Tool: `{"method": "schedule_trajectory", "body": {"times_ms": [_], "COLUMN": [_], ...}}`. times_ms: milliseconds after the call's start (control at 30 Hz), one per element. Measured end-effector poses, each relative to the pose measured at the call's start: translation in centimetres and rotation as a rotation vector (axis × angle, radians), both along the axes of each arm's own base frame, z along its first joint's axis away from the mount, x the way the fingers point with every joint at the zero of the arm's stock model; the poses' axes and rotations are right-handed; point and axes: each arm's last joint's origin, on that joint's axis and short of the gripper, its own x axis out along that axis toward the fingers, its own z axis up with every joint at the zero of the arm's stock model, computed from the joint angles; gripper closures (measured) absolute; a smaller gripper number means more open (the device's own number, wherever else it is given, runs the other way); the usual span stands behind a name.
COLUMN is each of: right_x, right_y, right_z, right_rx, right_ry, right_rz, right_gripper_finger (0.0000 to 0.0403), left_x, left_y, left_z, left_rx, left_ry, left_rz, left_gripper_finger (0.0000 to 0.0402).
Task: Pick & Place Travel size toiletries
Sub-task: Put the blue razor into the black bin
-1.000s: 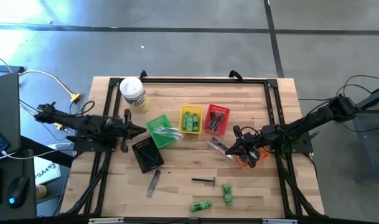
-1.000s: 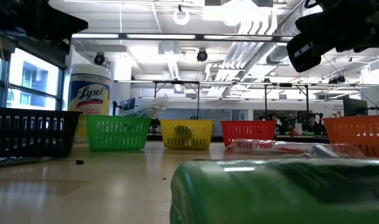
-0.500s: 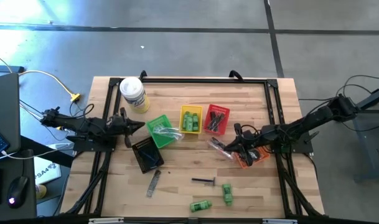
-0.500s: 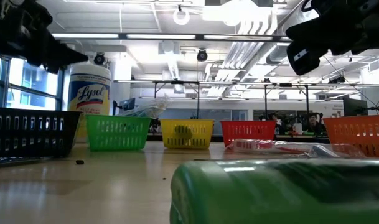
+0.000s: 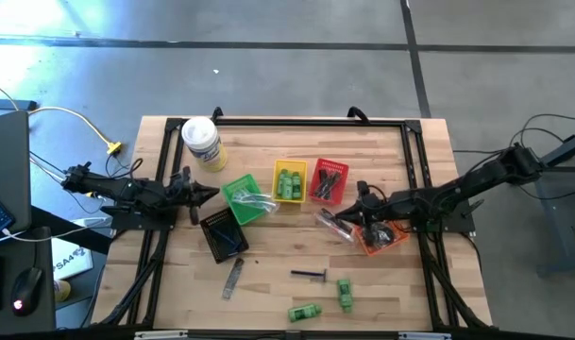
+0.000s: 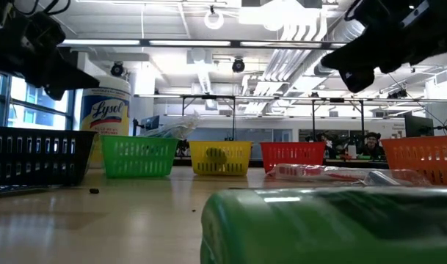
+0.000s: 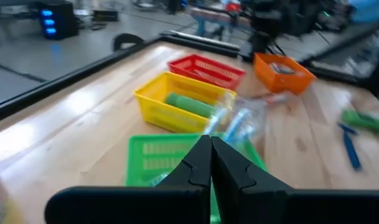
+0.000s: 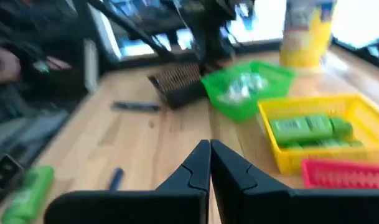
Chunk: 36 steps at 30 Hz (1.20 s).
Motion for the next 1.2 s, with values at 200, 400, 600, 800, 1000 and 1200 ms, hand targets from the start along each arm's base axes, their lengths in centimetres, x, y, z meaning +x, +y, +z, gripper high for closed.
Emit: {"method": "schedule_trajectory", "body": {"times_ms": [200,400,600,800,1000,1200], "right_x": [1.6,4.3,8.8,13.1,15.5,15.8], "right_y": [0.7,2.7,4.4,6.4,8.4,10.0], "right_z": [1.3,2.2,2.2,2.0,1.2,0.1], "right_rx": [-0.048,-0.051,-0.023,0.078,0.063,0.055], "right_ry": [0.256,0.408,0.692,0.792,0.829,0.874], "right_rz": [-0.145,-0.027,-0.008,0.161,0.244,0.256], "right_gripper_finger": [0.04,0.04,0.04,0.0366,0.0262,0.0182], "left_x": [0.0,0.1,0.1,0.1,0.1,0.1], "left_y": [-0.2,-0.2,-0.2,-0.2,-0.2,-0.2], "left_z": [-0.1,-0.1,0.0,0.0,0.0,0.0], "left_rx": [0.065,0.107,0.121,0.129,0.129,0.126], "left_ry": [0.03,0.039,0.031,0.027,0.026,0.026], "left_rz": [-0.075,-0.095,-0.097,-0.098,-0.099,-0.098], "left_gripper_finger": [0.0402,0.0402,0.0402,0.0402,0.0402,0.0402]}}
